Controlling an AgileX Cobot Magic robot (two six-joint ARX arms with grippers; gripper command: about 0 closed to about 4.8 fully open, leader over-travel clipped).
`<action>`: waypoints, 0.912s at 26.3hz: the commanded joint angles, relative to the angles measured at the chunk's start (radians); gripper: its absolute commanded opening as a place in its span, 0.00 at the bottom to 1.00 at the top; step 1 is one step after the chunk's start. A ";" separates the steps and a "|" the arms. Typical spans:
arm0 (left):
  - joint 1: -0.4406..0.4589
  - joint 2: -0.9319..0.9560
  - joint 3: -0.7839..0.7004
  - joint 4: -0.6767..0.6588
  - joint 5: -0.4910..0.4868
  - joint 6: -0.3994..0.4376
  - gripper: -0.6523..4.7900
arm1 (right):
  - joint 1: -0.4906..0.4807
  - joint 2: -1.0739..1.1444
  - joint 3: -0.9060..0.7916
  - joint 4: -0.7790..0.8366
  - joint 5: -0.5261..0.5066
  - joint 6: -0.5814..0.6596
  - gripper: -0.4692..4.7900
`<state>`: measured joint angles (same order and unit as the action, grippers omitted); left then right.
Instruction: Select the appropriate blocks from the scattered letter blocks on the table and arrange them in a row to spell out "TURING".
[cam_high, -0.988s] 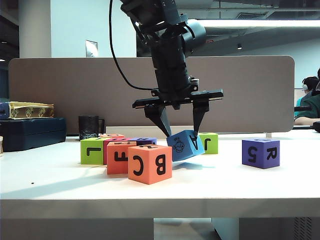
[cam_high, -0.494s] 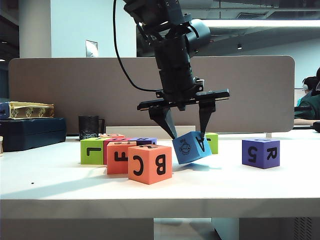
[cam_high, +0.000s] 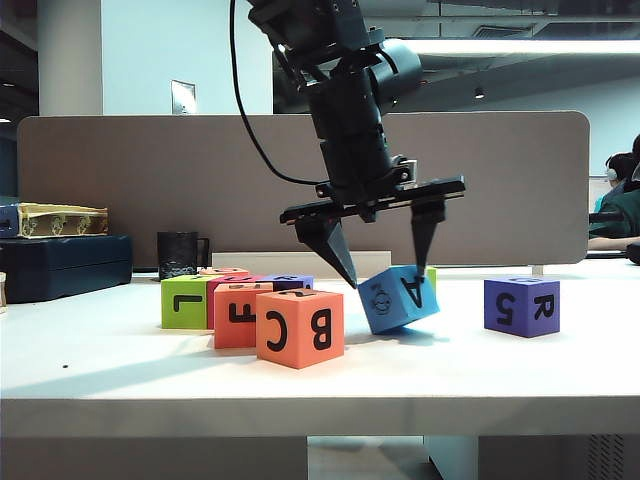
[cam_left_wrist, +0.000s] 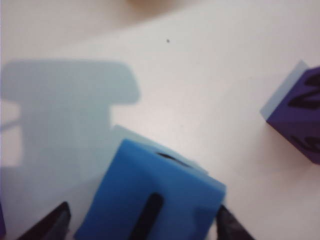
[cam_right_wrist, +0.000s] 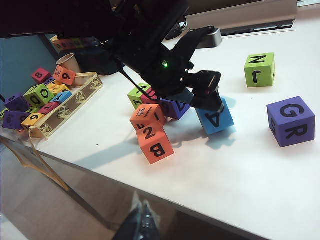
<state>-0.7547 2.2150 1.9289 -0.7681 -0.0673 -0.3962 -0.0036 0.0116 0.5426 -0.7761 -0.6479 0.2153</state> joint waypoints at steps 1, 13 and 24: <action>-0.017 -0.004 0.003 -0.004 0.004 0.062 0.81 | 0.000 -0.011 0.004 0.010 0.000 -0.003 0.09; -0.044 -0.003 0.003 -0.021 0.004 0.212 0.81 | 0.000 -0.011 0.004 0.011 0.002 -0.003 0.09; -0.043 0.018 0.003 -0.016 0.002 0.255 0.80 | 0.000 -0.011 0.004 0.011 0.002 -0.003 0.09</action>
<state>-0.7975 2.2265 1.9289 -0.7891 -0.0635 -0.1486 -0.0036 0.0116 0.5426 -0.7757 -0.6476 0.2153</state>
